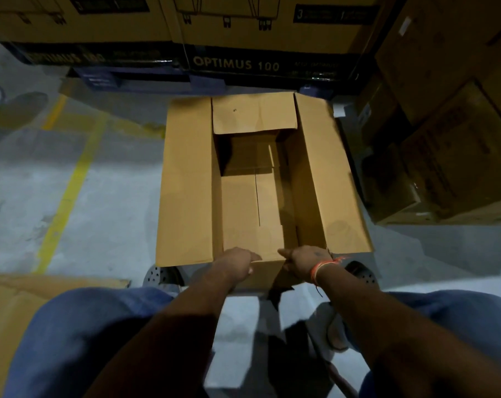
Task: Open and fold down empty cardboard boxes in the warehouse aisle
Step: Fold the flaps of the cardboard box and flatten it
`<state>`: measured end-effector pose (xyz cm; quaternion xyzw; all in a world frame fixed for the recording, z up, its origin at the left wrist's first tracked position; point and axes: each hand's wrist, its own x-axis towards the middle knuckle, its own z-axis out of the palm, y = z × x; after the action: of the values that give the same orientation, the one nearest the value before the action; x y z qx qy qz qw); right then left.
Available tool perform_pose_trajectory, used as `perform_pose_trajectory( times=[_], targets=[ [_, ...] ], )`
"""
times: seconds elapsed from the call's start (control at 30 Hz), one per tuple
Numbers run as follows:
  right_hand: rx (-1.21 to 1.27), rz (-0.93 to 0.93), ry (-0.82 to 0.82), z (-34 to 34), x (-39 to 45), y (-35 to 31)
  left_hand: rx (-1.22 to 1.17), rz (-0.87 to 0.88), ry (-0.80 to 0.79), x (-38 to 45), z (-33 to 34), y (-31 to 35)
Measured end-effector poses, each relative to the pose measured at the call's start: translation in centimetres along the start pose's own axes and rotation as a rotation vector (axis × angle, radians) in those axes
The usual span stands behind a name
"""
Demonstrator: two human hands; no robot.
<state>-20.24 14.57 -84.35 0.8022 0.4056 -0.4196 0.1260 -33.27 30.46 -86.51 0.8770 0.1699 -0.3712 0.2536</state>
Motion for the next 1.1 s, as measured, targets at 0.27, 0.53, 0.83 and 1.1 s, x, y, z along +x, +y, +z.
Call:
perform_pose_trajectory(
  times=[0.27,0.53,0.83,1.1],
  targets=[
    [0.37,-0.05,-0.04,1.6,0.6,-1.3,-0.251,0.009,-0.101,-0.7,-0.2,-2.5],
    [2.509,-0.126,0.246,-5.5,2.8,0.3,-2.16,0.104,0.244,2.1,-6.9,-0.4],
    [2.794,-0.135,0.29,-12.4,13.1,1.6,-2.592,0.179,0.353,12.3,-13.6,-0.4],
    [2.819,-0.304,0.496,-21.5,19.6,3.4,-2.395,0.181,0.632,19.2,-22.4,-2.4]
  ],
)
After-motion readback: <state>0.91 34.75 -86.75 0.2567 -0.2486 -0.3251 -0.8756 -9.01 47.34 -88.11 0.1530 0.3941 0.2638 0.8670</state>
